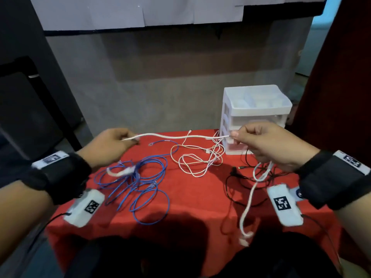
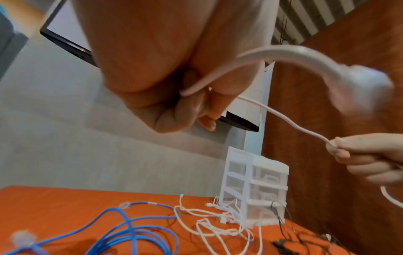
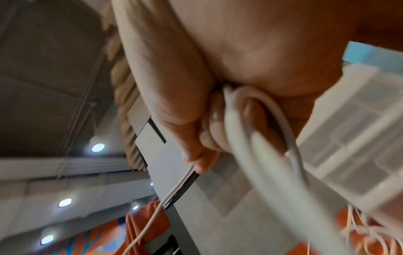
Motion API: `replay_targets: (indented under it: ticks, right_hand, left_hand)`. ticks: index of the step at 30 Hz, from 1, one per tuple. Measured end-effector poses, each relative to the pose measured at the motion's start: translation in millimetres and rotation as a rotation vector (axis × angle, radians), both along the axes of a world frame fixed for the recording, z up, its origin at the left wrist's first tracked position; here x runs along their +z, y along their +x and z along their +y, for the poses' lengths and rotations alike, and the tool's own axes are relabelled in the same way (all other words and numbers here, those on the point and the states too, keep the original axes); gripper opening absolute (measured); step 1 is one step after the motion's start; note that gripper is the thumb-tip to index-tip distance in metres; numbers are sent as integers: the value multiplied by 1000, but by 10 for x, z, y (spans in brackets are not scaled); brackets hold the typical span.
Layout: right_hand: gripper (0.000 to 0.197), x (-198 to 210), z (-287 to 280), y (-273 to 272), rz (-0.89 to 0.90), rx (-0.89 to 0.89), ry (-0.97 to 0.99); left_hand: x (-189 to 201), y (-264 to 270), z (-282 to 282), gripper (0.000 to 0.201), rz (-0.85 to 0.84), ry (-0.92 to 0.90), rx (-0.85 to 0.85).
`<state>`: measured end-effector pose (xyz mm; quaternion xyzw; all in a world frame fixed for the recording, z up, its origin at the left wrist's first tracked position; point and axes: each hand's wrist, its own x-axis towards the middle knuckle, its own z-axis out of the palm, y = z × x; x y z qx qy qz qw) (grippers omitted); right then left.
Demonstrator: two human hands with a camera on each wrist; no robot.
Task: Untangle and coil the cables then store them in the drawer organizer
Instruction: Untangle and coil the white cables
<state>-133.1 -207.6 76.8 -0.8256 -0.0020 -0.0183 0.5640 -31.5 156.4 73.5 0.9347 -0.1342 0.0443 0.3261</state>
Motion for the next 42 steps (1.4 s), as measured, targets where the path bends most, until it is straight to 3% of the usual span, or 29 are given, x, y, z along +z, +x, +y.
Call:
replay_targets:
  ticks: [3,6,8,10,12,18,20,22,23,25,29,36,42]
  right_hand:
    - [26,-44,90,5,36,-51,164]
    - [25,-56,316,84,33,-112,330]
    - [26,-27,499,126,21,-122,422]
    - [27,17,670,154,-12,-133,486]
    - [26,66,810,169,-54,-156,552]
    - [19,170,856,177,-38,-175,916]
    - [15,141,746,169,-29,-204,711]
    - [24,95,611,122,-102,-261,207]
    - [33,82,552,87,-181,-277,-34]
    - [36,134,512,-13,-377,-182,-281]
    - [8,344,666,-152,-375,137,-277]
    - [14,296,749,-59,-260,124,-366]
    - [15,171,845,-56,-504,-33,-646]
  left_hand:
    - [-16,-133,-53,5,141,-108,-93]
    - [-10,-376,-286,58,35,-170,-275]
    - [29,-617,-527,68,-161,-156,-402]
    - [30,-844,-806,43,-379,-163,-490]
    - [-33,-996,-1076,17,-472,-197,-531]
    - [-330,-973,-1276,2,-298,-196,-535]
    - [-268,-932,-1198,6,-259,-257,-537]
    - [-150,-911,-1092,9,-211,-291,-509]
    - [-87,-894,-1038,11,-191,-293,-491]
    - [46,-848,-941,15,-162,-258,-472]
    - [196,-728,-816,18,-124,-185,-494]
    - [161,-661,-784,2,-216,-179,-446]
    - [105,-671,-806,12,-336,-94,-375]
